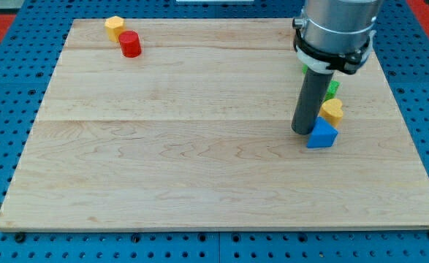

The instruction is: Keep the blue triangle vertically below the yellow heart

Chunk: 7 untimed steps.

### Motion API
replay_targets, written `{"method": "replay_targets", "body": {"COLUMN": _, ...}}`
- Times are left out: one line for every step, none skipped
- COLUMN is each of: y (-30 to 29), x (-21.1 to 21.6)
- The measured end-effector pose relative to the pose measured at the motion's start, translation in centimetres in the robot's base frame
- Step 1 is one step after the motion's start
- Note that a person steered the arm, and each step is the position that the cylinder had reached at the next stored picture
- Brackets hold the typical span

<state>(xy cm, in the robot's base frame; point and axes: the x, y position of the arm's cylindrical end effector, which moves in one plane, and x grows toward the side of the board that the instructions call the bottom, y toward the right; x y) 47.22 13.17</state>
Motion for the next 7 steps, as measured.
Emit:
{"method": "replay_targets", "body": {"y": 0.2, "x": 1.8}}
{"method": "replay_targets", "body": {"y": 1.4, "x": 2.4}}
{"method": "replay_targets", "body": {"y": 1.6, "x": 2.5}}
{"method": "replay_targets", "body": {"y": 0.8, "x": 2.7}}
{"method": "replay_targets", "body": {"y": -11.5, "x": 1.2}}
{"method": "replay_targets", "body": {"y": -27.6, "x": -3.4}}
{"method": "replay_targets", "body": {"y": -38.8, "x": -9.5}}
